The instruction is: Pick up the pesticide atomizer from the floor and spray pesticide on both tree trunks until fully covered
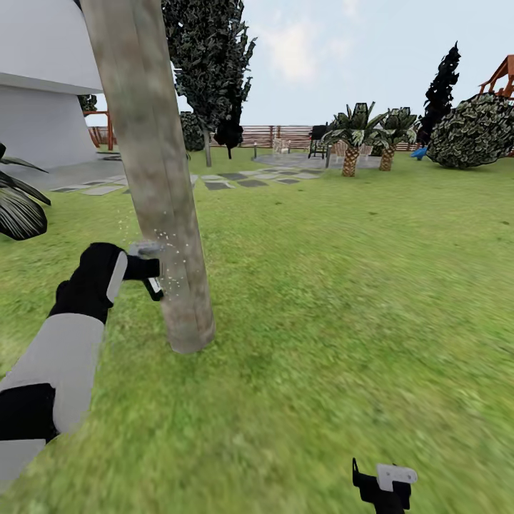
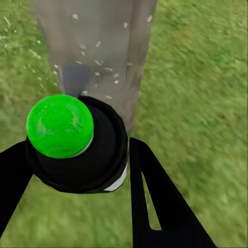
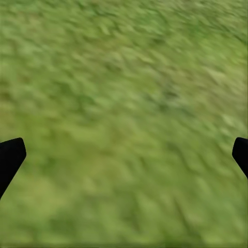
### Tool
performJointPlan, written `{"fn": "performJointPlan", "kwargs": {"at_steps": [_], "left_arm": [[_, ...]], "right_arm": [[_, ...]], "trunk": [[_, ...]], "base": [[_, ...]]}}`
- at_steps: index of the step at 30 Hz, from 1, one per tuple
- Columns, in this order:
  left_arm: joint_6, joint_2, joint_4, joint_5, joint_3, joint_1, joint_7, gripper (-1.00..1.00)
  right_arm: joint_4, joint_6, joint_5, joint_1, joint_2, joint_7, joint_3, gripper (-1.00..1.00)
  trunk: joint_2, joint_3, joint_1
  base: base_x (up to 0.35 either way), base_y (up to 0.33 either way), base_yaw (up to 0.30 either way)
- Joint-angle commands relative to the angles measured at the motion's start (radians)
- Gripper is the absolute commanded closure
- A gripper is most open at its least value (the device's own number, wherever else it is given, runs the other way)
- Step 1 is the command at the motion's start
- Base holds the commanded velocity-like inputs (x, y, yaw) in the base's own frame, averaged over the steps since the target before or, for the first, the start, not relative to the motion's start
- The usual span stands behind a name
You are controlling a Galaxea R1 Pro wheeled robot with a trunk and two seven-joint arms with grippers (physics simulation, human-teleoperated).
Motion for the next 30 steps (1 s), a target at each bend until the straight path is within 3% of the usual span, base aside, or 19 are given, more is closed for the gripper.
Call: {"fn": "performJointPlan", "kwargs": {"at_steps": [1, 3, 5, 9, 11, 15, 19, 21, 26, 30], "left_arm": [[0.002, 0.033, 0.0, 0.009, 0.001, -0.007, 0.0, 1.0], [0.004, 0.046, -0.001, 0.01, 0.001, -0.022, 0.0, 1.0], [0.005, 0.041, -0.012, 0.01, -0.003, -0.026, 0.0, 1.0], [0.022, -0.013, -0.067, 0.008, -0.014, -0.046, 0.001, 1.0], [0.024, -0.021, -0.07, 0.008, -0.016, -0.063, 0.001, 1.0], [0.025, -0.006, -0.069, 0.007, -0.014, -0.068, 0.001, 1.0], [0.025, 0.061, -0.063, 0.009, -0.008, -0.065, 0.001, 1.0], [0.025, 0.068, -0.066, 0.008, -0.015, -0.059, 0.001, 1.0], [0.025, 0.053, -0.069, 0.009, -0.048, -0.05, 0.001, 1.0], [0.023, 0.086, -0.052, 0.008, -0.052, -0.042, 0.0, 1.0]], "right_arm": [[0.0, 0.0, 0.0, 0.0, 0.0, 0.0, 0.0, -1.0], [0.0, 0.0, 0.0, 0.0, 0.0, 0.0, 0.0, -1.0], [0.0, 0.0, 0.0, 0.0, 0.0, 0.0, 0.0, -1.0], [0.0, 0.0, 0.0, 0.0, 0.0, 0.0, 0.0, -1.0], [0.0, 0.0, 0.0, 0.0, 0.0, 0.0, 0.0, -1.0], [0.0, 0.0, 0.0, 0.0, 0.0, 0.0, 0.0, -1.0], [0.0, 0.0, 0.0, 0.0, 0.0, 0.0, 0.0, -1.0], [0.0, 0.0, 0.0, 0.0, 0.0, 0.0, 0.0, -1.0], [0.0, -0.001, 0.0, 0.0, 0.0, 0.0, 0.0, -1.0], [0.0, 0.0, 0.0, 0.0, 0.0, 0.0, 0.0, -1.0]], "trunk": [[0.0, 0.0, 0.0], [0.0, 0.0, 0.0], [0.0, 0.0, 0.0], [0.0, 0.0, 0.0], [0.0, 0.0, 0.0], [0.0, 0.0, 0.0], [0.0, 0.0, 0.0], [0.0, 0.0, 0.0], [0.0, 0.0, 0.0], [0.0, 0.0, 0.0]], "base": [[0.0, 0.0, 0.0], [0.0, 0.0, 0.0], [0.0, 0.0, 0.0], [0.0, 0.0, 0.0], [0.0, 0.0, 0.0], [0.0, 0.0, 0.0], [0.0, 0.0, 0.0], [0.0, 0.0, 0.0], [0.0, 0.0, 0.0], [0.0, 0.0, 0.0]]}}
